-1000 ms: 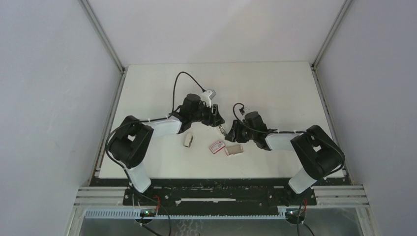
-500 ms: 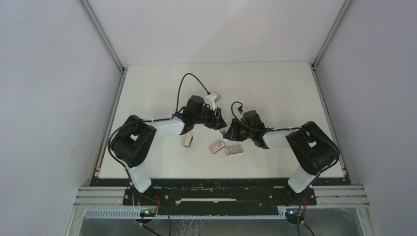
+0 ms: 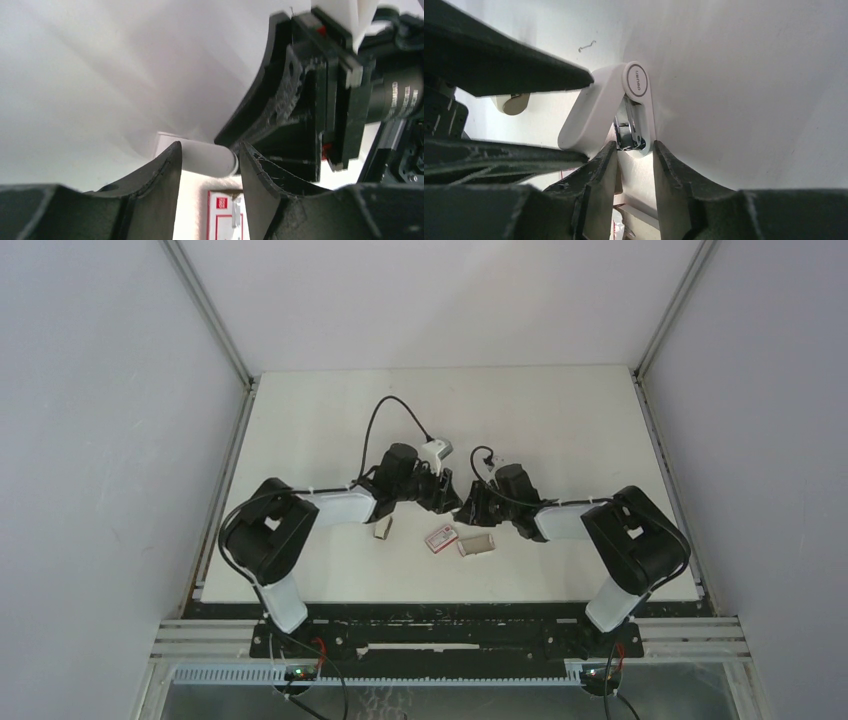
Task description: Load the staples into the stapler
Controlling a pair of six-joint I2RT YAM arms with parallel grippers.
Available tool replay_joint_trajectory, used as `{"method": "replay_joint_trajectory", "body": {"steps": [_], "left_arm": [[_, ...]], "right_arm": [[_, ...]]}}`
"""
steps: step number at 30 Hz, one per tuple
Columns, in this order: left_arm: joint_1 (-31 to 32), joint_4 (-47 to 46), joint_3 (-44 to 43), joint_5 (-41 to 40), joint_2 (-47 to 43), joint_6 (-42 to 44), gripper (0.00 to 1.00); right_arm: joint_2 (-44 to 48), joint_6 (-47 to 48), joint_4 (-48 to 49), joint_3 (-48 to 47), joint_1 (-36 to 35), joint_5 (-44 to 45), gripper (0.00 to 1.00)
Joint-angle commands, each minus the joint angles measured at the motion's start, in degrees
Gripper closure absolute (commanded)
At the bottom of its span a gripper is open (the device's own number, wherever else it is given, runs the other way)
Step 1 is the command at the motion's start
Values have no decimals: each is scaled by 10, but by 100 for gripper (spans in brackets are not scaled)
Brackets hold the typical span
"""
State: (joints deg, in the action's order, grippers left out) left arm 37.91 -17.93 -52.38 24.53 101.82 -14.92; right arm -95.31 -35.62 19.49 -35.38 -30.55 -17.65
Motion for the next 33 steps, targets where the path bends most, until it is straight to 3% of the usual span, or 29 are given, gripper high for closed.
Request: {"method": "replay_joint_trajectory", "body": {"steps": [1,10,17,25,33], "left_arm": [[9,-5,32,1,-56,15,49],[3,-2,27,10,-86,40,45],[3,71,4,16,-58,191,41],[3,105,2,25,-29,293,36],[8,103,7,39,-14,302,31]], "right_arm": [[26,46,-52,-13,7,17,65],[193,79,-173,29,44,53,49],[284,89,-224,39,64,48,42],[328,88,-233,41,72,17,36],[336,88,-228,50,82,0,35]]}}
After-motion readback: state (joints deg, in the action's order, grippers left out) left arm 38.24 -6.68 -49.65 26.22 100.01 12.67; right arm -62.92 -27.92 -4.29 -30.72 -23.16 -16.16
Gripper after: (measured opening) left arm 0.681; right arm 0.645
